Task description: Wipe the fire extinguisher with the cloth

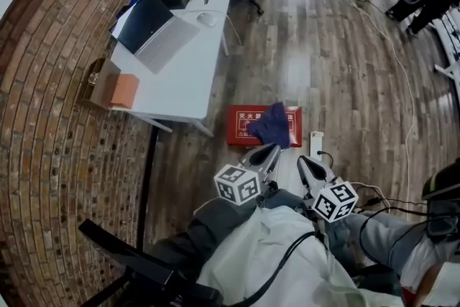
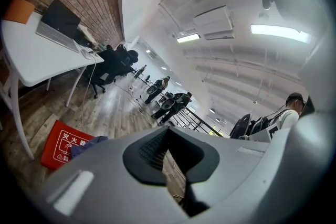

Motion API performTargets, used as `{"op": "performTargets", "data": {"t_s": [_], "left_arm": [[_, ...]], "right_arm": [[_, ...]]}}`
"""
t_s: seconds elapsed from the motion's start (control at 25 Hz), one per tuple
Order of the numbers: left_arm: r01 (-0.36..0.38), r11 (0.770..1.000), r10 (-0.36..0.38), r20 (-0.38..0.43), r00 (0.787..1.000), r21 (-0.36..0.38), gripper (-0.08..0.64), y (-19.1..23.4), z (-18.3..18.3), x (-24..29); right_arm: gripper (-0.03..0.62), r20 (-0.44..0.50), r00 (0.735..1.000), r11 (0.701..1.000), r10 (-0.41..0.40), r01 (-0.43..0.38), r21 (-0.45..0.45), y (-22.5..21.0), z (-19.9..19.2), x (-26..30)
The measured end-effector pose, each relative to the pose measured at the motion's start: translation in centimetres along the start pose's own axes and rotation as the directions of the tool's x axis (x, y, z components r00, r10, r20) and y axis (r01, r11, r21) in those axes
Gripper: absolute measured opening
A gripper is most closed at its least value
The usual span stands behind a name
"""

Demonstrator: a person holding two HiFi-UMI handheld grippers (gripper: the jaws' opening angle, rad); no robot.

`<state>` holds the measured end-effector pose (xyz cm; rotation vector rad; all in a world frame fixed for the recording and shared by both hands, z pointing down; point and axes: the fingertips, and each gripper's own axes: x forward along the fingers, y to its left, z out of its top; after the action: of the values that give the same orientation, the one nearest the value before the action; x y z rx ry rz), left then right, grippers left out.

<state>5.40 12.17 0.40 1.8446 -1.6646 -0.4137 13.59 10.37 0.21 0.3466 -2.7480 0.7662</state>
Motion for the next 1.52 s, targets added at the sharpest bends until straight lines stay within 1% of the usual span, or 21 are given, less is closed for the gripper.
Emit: {"op": "performTargets", "data": {"t_s": [0.52, 0.68, 0.88, 1.08, 1.2, 1.52], "left_arm": [[-0.002, 1.0, 0.002, 0.01, 1.0, -0.001, -0.002, 0.1, 0.1, -0.7], [0.001, 1.0, -0.001, 0.01, 1.0, -0.004, -0.002, 0.0, 0.1, -0.8], [0.005, 1.0, -0.005, 0.009, 1.0, -0.003, -0.002, -0.1, 0.0, -0.9], [0.006, 1.0, -0.006, 0.011, 1.0, -0.003, -0.002, -0.1, 0.0, -1.0], [0.004, 1.0, -0.004, 0.013, 1.0, -0.005, -0.002, -0.1, 0.1, -1.1], [0.004, 1.0, -0.004, 0.019, 1.0, -0.007, -0.002, 0.1, 0.3, -1.5]], "right_arm": [[0.002, -0.007, 1.0, 0.999, 0.02, -0.02, -0.025, 1.0, -0.2, 0.2], [0.002, 0.003, 0.999, 0.999, 0.047, -0.047, 0.003, 1.5, -0.1, 0.2], [0.002, 0.006, 0.998, 0.998, 0.059, -0.059, 0.03, 1.7, -0.3, 0.2], [0.002, -0.021, 0.998, 0.997, 0.058, -0.059, -0.041, 2.5, -0.5, 0.5], [0.002, -0.04, 0.998, 0.998, 0.053, -0.054, -0.032, 2.6, -0.7, 0.7], [0.002, -0.051, 0.997, 0.998, 0.052, -0.054, -0.024, 2.7, -0.9, 0.9]]}}
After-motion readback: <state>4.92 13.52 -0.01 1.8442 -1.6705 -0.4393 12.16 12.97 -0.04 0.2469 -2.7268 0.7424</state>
